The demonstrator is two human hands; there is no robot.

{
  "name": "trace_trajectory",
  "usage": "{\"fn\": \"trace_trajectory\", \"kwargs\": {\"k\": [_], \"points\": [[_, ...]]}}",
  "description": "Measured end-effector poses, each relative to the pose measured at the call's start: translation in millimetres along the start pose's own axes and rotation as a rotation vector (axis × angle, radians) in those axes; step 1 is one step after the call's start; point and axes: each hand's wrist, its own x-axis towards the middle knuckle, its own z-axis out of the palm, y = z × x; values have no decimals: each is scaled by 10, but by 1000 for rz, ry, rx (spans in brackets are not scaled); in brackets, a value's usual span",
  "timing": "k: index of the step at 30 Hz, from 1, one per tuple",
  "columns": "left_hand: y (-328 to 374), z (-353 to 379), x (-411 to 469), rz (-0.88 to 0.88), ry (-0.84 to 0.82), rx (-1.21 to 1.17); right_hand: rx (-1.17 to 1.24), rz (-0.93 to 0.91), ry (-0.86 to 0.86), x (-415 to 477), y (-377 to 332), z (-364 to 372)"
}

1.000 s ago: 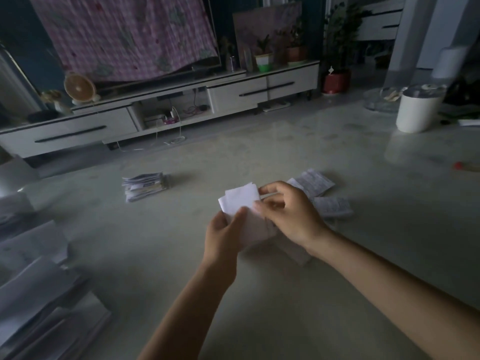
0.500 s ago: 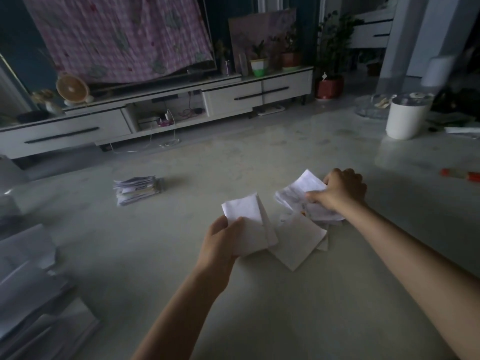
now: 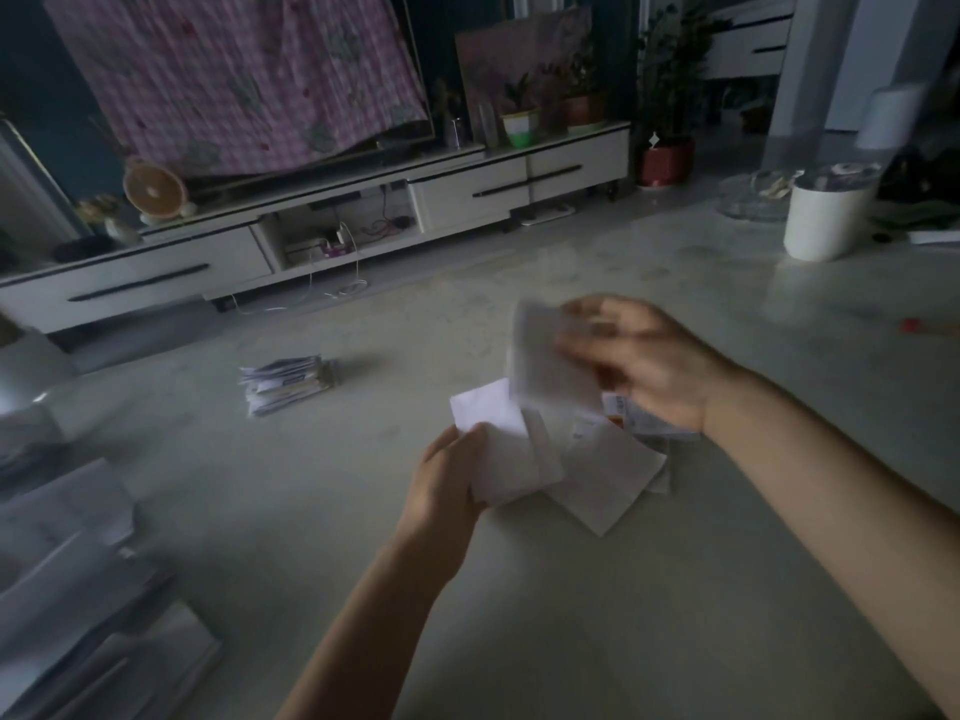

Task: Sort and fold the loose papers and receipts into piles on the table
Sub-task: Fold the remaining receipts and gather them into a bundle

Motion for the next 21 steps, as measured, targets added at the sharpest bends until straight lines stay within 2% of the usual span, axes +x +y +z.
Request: {"fn": "trace_trajectory", "kwargs": {"k": [2,4,9,12,15,17,21], "points": [[39,21,-16,14,-18,29,-254,-3,-85,-36,115,133],[54,51,-40,10,-37,36,-451,-23,-95,-34,216,176],[91,46,-81,-23,-16,64,-703,-195,9,-37,342,270],[51,93,-97,10,28,121,-740,-269,84,-77,431,353],[-1,142,-96,51,97,188,-749,-355,305,-127,551,493],[-40,145,-80,70,136,170,-747,-342,402,-148,622,591],[-58,183,-128,119,135,140,-534,-186,284,-216,746,762]]}}
